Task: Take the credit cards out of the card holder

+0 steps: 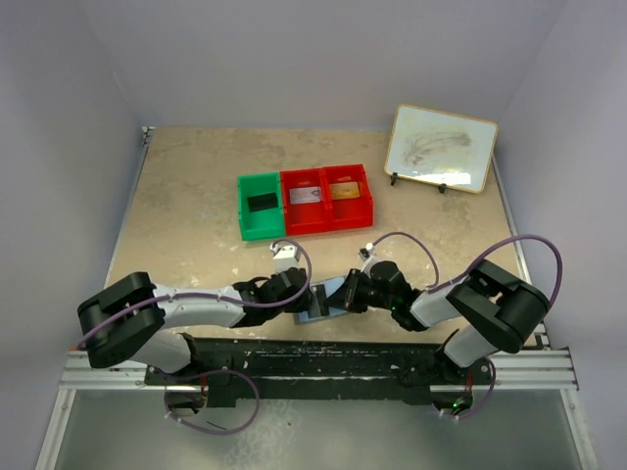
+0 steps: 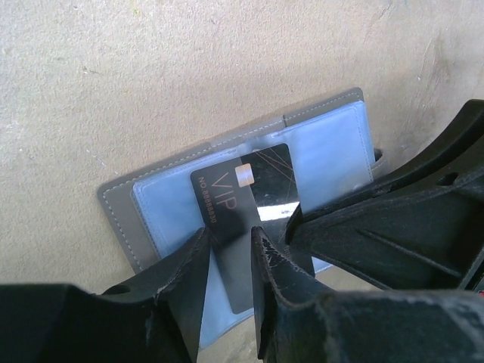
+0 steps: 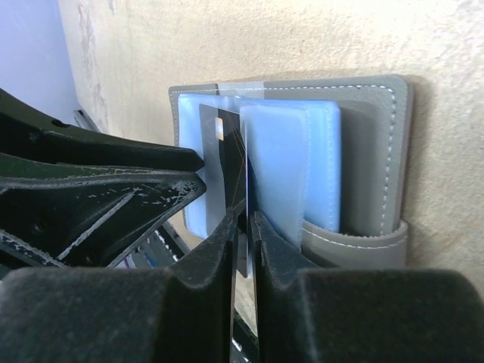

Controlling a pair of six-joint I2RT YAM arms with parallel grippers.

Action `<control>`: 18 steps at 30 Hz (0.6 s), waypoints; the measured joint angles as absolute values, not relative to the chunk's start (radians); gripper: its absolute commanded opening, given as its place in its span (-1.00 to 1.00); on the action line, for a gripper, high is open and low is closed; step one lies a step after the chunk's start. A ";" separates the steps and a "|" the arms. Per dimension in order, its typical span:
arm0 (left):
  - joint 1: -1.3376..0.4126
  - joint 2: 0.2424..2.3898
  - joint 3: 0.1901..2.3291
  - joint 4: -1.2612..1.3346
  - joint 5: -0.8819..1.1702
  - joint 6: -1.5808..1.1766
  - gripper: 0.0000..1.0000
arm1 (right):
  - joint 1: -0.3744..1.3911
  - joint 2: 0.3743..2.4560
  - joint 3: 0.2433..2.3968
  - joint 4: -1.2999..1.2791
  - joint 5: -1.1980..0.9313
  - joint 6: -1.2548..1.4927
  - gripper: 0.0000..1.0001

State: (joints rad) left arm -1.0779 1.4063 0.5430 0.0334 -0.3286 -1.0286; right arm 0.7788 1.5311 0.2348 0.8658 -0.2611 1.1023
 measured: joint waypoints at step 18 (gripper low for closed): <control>-1.095 1.451 0.577 0.026 -0.353 -1.028 -0.63 | 0.768 1.526 0.295 0.790 -0.288 1.036 -0.44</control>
State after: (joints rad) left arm -1.0954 1.4509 0.5766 0.0257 -0.3531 -1.0283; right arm 0.7677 1.5265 0.2955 0.7902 -0.2878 1.0355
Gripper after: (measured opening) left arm 0.191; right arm 0.287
